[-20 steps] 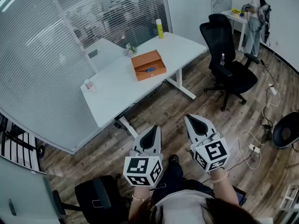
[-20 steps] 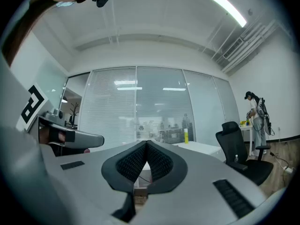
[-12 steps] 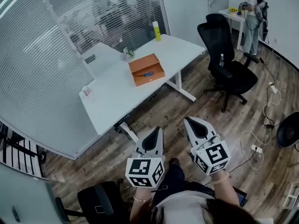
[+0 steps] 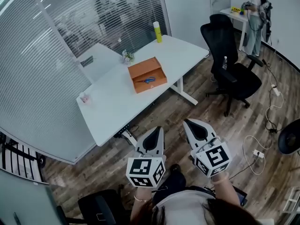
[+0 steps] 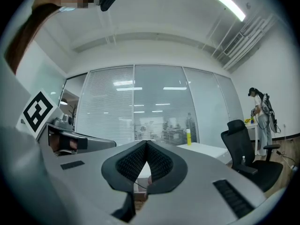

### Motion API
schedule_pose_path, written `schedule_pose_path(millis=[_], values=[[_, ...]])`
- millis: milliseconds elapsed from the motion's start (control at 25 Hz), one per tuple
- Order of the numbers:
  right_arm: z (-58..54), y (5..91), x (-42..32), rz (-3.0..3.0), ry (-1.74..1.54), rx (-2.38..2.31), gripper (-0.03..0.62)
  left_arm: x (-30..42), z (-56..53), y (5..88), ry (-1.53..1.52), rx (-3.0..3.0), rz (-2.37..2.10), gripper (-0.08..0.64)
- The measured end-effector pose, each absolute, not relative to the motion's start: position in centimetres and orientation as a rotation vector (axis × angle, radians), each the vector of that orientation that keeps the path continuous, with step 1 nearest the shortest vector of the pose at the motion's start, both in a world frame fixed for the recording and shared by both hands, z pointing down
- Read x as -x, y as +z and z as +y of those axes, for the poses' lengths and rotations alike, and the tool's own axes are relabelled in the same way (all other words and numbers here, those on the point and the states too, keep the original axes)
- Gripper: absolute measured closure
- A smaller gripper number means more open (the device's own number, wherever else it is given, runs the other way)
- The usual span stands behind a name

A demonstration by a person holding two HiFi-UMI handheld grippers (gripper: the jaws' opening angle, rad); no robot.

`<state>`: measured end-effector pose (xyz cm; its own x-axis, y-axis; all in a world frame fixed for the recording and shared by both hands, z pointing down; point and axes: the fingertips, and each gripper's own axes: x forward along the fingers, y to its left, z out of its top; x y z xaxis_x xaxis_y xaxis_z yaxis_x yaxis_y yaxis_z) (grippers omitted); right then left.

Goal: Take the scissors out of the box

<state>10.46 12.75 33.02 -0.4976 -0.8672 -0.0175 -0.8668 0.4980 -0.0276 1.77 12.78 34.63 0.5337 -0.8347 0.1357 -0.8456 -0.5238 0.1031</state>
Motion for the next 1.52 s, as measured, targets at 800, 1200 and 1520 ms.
schedule_pose_path(millis=[800, 1200, 1520], values=[[0.1, 31.9, -7.7, 2.630, -0.073, 1.540, 0.565, 1.4, 0.8, 34.0, 0.092, -2.635, -1.424, 0.541], [-3.3, 32.1, -5.9, 2.642, -0.092, 1.522, 0.565, 2.4, -2.0, 34.4, 0.083, -2.648, -1.386, 0.541], [-4.2, 31.2, -5.7, 2.641, -0.038, 1.526, 0.565, 2.4, -2.7, 34.7, 0.091, -2.635, -1.366, 0.541]])
